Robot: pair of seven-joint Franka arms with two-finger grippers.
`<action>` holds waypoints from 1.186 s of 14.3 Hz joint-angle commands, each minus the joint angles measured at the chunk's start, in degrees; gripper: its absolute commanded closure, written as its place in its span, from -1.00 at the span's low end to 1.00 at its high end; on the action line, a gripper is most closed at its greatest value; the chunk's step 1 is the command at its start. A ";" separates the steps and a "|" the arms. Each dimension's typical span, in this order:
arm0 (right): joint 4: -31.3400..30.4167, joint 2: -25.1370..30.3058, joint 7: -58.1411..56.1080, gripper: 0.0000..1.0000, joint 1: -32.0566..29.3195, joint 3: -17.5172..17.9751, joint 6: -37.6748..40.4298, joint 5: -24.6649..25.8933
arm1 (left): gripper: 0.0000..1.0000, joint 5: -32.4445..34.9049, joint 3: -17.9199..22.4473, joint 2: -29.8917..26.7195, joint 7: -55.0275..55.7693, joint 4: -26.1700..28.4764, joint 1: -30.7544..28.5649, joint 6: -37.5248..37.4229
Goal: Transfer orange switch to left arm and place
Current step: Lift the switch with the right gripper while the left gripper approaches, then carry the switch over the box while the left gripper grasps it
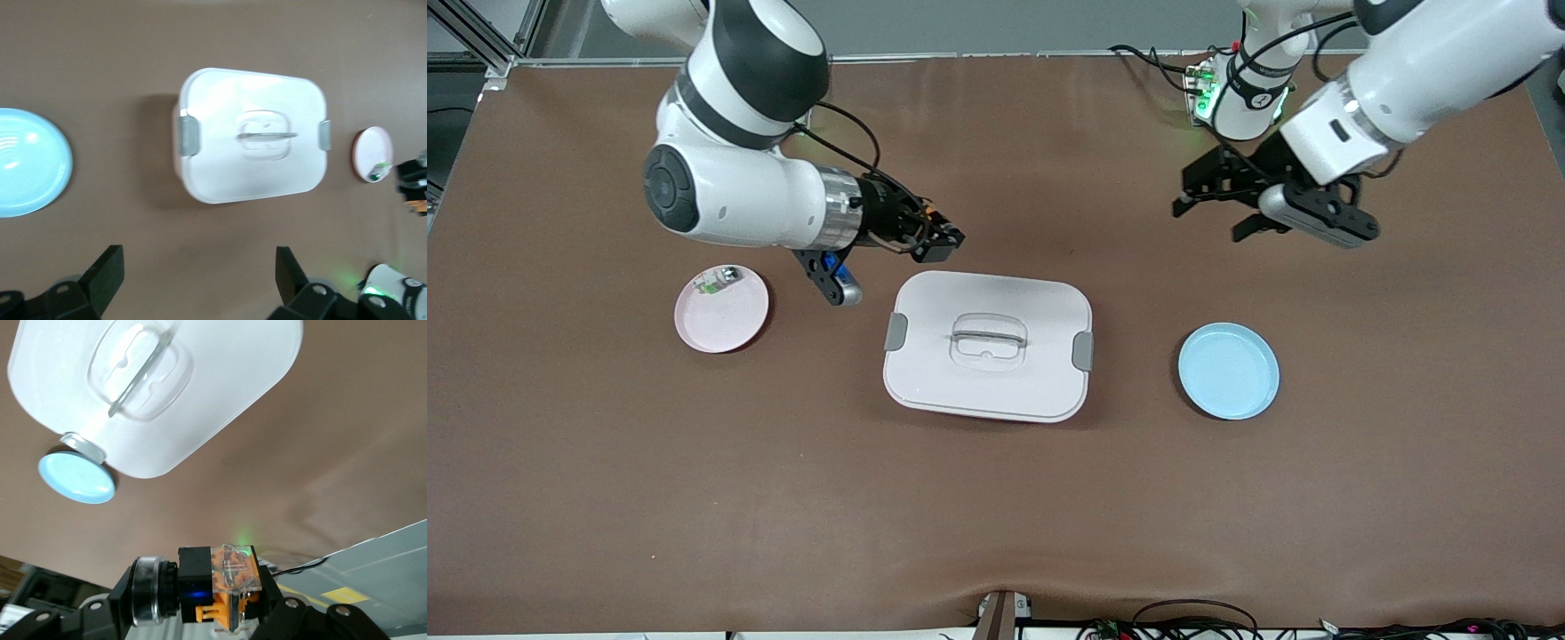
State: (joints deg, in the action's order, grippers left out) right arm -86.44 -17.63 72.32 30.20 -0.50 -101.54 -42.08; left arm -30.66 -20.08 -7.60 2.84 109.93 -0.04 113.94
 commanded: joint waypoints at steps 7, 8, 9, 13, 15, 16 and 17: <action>4.42 -6.71 15.03 0.56 8.90 -0.64 -13.77 -5.03 | -0.95 -17.84 -11.11 -2.86 -1.34 11.26 -0.49 17.88; 5.48 -7.50 16.09 0.56 9.43 -0.64 -13.86 -5.03 | -0.93 -19.33 -11.82 -2.86 -2.56 12.14 -0.49 19.29; 6.45 -8.03 17.23 0.56 9.61 -0.64 -13.86 -5.03 | -0.90 -21.78 -12.26 -2.86 -4.66 13.37 -0.49 20.61; 6.90 -8.13 18.12 0.56 9.70 -0.64 -14.04 -5.99 | -0.83 -33.83 -12.35 -3.12 -14.87 17.24 -0.93 22.73; 6.90 -8.13 18.12 0.56 9.88 -0.64 -13.95 -6.00 | -0.75 -36.47 -12.35 -2.86 -14.79 17.16 -0.84 23.69; 6.90 -8.13 18.12 0.56 9.88 -0.64 -13.95 -6.00 | -0.73 -37.70 -12.53 -2.68 -14.79 17.16 -0.58 24.48; 6.90 -8.13 18.12 0.56 9.88 -0.64 -14.04 -6.00 | -0.65 -38.85 -12.61 -2.42 -14.79 17.07 -0.40 25.79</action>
State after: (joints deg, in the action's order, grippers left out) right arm -81.49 -24.76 89.42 39.78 -0.77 -116.18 -46.92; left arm -66.41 -31.91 -8.51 -11.25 126.02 -0.24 137.53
